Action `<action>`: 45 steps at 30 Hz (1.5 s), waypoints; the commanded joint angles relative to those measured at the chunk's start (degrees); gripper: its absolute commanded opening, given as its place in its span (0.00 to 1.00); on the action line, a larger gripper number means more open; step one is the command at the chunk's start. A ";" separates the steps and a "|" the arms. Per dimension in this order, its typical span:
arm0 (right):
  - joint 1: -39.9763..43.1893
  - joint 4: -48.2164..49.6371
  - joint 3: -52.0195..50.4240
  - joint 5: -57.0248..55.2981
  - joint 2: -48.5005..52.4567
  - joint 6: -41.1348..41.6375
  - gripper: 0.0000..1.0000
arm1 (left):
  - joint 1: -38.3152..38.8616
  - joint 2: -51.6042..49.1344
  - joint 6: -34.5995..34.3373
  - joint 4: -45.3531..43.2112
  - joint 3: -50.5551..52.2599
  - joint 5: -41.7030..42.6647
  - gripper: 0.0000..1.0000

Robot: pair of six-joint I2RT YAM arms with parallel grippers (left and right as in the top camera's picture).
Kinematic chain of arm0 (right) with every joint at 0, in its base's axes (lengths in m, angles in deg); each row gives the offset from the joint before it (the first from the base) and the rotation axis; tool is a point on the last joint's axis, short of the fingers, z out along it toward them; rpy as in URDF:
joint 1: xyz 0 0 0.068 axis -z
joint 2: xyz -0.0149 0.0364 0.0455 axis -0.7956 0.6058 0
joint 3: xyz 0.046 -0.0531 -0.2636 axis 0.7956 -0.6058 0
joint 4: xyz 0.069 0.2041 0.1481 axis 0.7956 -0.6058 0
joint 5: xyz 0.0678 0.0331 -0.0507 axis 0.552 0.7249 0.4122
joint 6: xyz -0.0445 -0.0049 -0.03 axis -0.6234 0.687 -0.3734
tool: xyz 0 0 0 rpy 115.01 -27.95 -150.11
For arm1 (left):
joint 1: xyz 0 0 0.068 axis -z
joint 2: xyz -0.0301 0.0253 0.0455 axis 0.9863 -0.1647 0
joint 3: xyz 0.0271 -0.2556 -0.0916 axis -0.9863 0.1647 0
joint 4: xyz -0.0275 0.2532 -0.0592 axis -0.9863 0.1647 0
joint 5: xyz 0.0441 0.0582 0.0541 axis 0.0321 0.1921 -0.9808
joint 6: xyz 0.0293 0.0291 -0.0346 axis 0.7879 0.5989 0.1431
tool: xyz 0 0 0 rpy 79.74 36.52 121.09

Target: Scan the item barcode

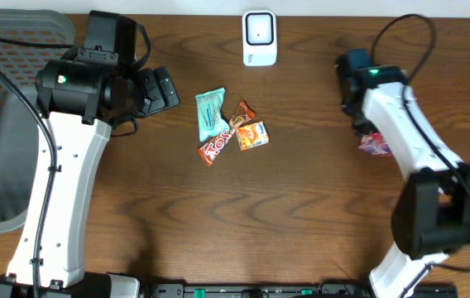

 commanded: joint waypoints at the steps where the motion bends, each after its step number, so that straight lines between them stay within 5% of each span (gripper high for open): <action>1: -4.07 2.16 -0.37 3.41 3.61 0.02 0.09 | -0.20 -0.42 0.35 0.07 -0.13 -0.92 0.98; 6: -8.68 6.32 0.02 9.14 4.98 -4.90 0.59 | -0.20 -0.42 0.35 0.07 -0.13 -0.92 0.98; 12: -11.58 5.86 10.08 19.50 4.74 -7.43 0.54 | -0.20 -0.42 0.35 0.07 -0.13 -0.92 0.98; 21: -7.48 -4.66 30.14 31.06 4.74 -10.54 0.78 | -0.20 -0.42 0.35 0.07 -0.13 -0.92 0.98; 28: 0.94 -14.10 31.39 36.22 5.01 -16.22 0.96 | -0.20 -0.42 0.35 0.07 -0.13 -0.92 0.98; 32: 6.88 -13.27 26.14 49.90 5.03 -21.70 0.90 | -0.20 -0.42 0.35 0.07 -0.13 -0.92 0.98; 36: 11.13 -7.23 18.23 61.66 5.03 -22.51 0.36 | -0.20 -0.44 0.35 0.07 -0.13 -0.92 0.98; 39: 12.11 -0.24 11.21 69.81 5.03 -22.49 0.07 | -0.20 -0.44 0.35 0.07 -0.13 -0.92 0.98; 45: 10.19 12.66 -0.15 71.54 5.03 -22.45 0.01 | -0.20 -0.42 0.35 0.07 -0.13 -0.92 0.98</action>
